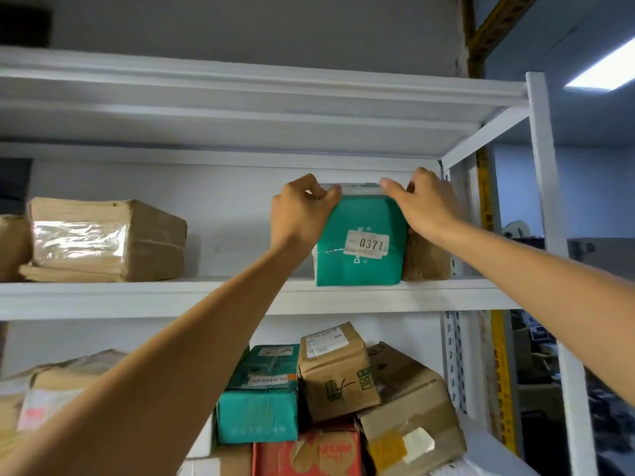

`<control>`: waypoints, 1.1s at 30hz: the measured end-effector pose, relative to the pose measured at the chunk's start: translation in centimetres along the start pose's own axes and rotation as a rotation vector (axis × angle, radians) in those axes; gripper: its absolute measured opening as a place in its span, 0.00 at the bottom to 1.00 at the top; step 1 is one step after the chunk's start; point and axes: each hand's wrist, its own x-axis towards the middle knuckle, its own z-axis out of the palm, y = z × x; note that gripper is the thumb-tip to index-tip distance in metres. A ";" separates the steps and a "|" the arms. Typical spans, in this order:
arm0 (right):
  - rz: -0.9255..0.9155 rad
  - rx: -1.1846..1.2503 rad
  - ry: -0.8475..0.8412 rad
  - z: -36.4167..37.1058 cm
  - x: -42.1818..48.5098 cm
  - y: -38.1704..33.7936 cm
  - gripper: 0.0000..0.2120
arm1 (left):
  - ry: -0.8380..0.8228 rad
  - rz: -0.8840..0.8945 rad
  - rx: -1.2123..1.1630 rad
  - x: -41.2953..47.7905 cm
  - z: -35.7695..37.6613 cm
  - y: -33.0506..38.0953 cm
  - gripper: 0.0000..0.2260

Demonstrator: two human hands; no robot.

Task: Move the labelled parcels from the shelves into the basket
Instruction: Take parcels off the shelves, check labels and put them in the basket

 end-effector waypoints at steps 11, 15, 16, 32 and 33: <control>0.042 0.317 -0.419 -2.3 -4.1 0.4 0.24 | -0.528 -0.271 -0.428 -4.0 -4.8 -0.4 0.36; -0.057 0.468 -0.583 -2.7 -6.5 0.6 0.43 | -0.579 -0.190 -0.500 -6.4 -5.9 -0.7 0.39; -0.079 0.516 -0.614 -2.5 -7.2 0.7 0.46 | -0.554 -0.193 -0.514 -7.1 -6.0 -1.2 0.41; 0.100 0.282 -0.399 -2.5 -23.3 1.7 0.56 | -0.698 -0.065 -0.765 -19.3 -6.1 -8.8 0.44; 0.128 0.255 -0.375 -3.0 -24.6 1.8 0.56 | -0.727 -0.066 -0.802 -20.1 -5.8 -8.9 0.43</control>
